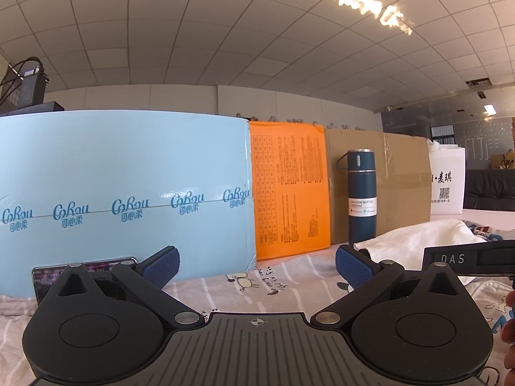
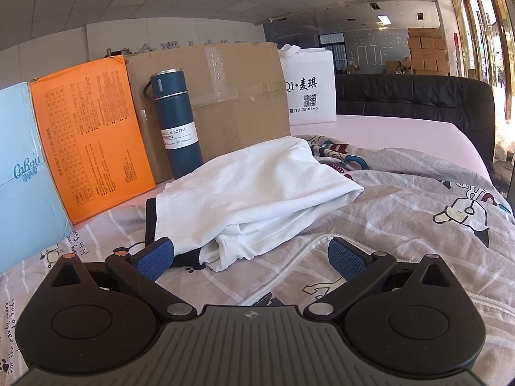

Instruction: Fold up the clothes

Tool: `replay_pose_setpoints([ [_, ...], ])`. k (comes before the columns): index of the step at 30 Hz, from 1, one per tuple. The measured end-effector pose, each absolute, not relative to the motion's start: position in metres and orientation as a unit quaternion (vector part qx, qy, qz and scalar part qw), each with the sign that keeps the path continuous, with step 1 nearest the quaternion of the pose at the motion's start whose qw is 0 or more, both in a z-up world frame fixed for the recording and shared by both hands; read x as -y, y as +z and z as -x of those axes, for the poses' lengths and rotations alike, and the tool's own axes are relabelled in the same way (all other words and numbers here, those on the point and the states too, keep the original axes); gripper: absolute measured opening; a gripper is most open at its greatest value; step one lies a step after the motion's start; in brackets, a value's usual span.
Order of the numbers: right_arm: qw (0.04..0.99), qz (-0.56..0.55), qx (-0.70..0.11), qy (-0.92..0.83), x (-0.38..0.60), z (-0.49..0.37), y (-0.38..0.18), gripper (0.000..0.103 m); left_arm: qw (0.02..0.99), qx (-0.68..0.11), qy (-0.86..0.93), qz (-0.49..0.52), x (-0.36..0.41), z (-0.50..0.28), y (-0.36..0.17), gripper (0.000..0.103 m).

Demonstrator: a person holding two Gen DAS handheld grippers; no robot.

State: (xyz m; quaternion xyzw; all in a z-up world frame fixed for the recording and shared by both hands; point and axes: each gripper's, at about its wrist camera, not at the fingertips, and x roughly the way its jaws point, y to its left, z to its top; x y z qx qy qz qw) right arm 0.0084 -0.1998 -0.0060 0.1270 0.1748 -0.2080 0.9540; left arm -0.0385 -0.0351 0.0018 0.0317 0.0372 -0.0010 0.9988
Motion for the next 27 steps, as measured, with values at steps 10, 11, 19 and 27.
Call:
replay_pose_setpoints([
  [10, 0.954, -0.128, -0.174, -0.207, 0.1996, -0.0077, -0.0057, 0.103, 0.999, -0.038, -0.003, -0.031, 0.0349, 0.0384, 0.0014, 0.103],
  [11, 0.954, -0.128, -0.174, -0.207, 0.1996, -0.0076, -0.0056, 0.103, 0.999, -0.038, -0.004, -0.031, 0.0348, 0.0387, 0.0014, 0.103],
  [19, 0.954, -0.13, -0.177, -0.206, 0.1998, -0.0077, -0.0048, 0.103, 0.999, -0.038, -0.009, -0.03, 0.034, 0.0396, 0.0015, 0.103],
  [27, 0.956, -0.129, -0.174, -0.198, 0.2009, -0.009, -0.0052, 0.103, 0.999, -0.034, -0.014, -0.024, 0.0327, 0.0416, 0.0019, 0.103],
])
